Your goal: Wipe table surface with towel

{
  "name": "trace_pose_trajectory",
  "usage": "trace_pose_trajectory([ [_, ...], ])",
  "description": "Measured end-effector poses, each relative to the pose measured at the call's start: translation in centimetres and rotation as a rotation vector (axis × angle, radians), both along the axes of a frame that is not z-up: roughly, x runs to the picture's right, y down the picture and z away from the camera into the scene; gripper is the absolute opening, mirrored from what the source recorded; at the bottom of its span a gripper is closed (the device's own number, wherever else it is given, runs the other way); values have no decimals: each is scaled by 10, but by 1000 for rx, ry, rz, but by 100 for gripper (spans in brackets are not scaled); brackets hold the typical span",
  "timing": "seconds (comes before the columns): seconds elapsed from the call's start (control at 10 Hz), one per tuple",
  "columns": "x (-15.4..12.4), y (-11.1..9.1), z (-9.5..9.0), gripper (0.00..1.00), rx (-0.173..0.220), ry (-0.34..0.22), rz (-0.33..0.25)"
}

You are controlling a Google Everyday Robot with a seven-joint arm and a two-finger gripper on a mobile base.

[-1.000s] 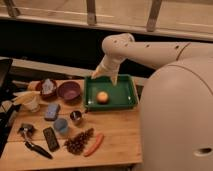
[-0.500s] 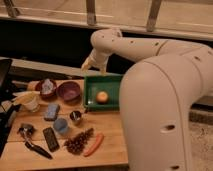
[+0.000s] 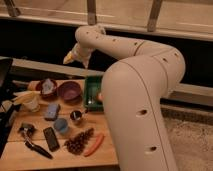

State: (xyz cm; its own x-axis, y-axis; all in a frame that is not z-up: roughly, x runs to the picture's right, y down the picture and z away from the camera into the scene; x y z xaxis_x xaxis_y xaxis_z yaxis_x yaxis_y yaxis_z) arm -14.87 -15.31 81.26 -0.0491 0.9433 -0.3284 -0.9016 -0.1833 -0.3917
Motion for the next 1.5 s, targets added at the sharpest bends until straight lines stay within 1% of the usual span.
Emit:
trace_pose_trajectory([
  [0.3, 1, 0, 0, 77, -1, 1, 0],
  [0.4, 0, 2, 1, 77, 11, 1, -6],
  [0.6, -21, 7, 0, 77, 35, -34, -23],
  [0.7, -42, 14, -2, 77, 41, -67, -32],
  [0.8, -63, 27, -4, 77, 41, -111, -38],
  [1.0, -86, 47, -4, 77, 22, -171, -51],
  [1.2, -115, 71, -4, 77, -26, -243, -88],
  [1.3, -120, 76, -5, 77, -37, -259, -97],
  [1.5, -117, 75, -4, 77, -36, -256, -94],
])
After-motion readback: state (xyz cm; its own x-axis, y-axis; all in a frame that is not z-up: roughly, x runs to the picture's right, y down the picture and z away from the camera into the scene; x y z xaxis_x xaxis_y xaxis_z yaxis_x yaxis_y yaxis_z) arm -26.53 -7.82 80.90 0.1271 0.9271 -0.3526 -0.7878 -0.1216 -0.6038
